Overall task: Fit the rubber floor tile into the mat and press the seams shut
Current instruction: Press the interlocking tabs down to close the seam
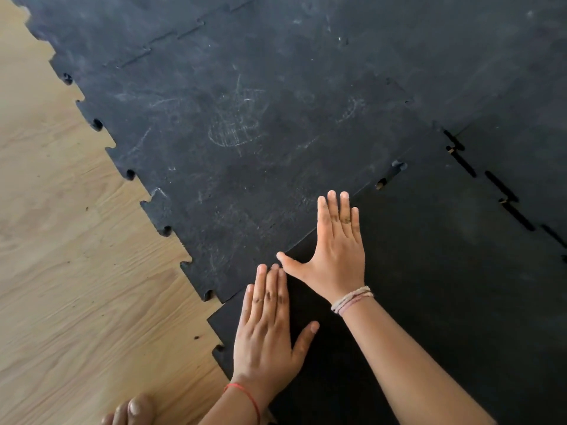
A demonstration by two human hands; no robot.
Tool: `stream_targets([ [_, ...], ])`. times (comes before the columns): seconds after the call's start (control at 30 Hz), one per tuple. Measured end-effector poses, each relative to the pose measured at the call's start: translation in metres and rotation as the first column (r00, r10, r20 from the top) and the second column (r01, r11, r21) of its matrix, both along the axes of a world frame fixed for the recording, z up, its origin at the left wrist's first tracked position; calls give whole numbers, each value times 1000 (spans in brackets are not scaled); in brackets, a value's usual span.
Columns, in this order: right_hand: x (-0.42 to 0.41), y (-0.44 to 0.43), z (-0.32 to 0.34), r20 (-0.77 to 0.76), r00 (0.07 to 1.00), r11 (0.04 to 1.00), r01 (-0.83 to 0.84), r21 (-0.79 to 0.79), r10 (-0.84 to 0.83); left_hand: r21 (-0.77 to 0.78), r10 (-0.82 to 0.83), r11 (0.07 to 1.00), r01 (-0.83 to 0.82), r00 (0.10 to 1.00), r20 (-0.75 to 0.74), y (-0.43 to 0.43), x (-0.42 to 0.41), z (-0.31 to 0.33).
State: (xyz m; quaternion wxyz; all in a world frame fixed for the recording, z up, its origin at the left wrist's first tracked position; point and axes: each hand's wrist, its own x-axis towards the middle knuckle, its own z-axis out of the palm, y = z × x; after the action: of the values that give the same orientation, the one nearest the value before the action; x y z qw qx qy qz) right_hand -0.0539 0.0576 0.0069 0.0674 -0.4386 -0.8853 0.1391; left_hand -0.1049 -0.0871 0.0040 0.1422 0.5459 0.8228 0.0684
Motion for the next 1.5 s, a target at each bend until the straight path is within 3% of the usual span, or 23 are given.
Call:
stream_targets([
  [0.1,20,41,12,-107,991,994,75,-85,-84,32,11,999,-11,1000,6,-3,0,-6],
  [0.2,58,122,30,-214,883,906,421,-30,-418,147,21,989,-31,997,71,2,0,-17],
  [0.33,90,191,32,19,806,803,591,-80,-591,257,21,965,-43,996,86,10,4,-19],
  [0.5,73,194,13,27,774,774,631,55,-633,302,16,953,-38,997,75,14,5,-18],
  [0.73,47,191,16,151,635,637,770,-38,-758,275,24,961,-42,997,69,11,5,-24],
  [0.83,47,191,28,60,619,619,785,-13,-783,255,24,966,-46,996,91,10,6,-22],
  [1.0,58,190,48,-267,522,524,849,72,-810,238,-2,971,-28,992,128,17,7,-18],
  [1.07,70,190,43,-189,541,536,841,80,-820,216,-48,976,22,992,116,24,7,-17],
  [1.17,85,179,20,134,657,658,752,-47,-742,196,-82,979,61,992,98,29,8,-17],
  [1.27,83,174,4,129,715,715,697,-58,-687,202,-60,979,35,991,121,28,9,-20],
  [1.5,70,184,1,53,655,654,756,-39,-754,173,-47,985,26,992,121,29,8,-24],
])
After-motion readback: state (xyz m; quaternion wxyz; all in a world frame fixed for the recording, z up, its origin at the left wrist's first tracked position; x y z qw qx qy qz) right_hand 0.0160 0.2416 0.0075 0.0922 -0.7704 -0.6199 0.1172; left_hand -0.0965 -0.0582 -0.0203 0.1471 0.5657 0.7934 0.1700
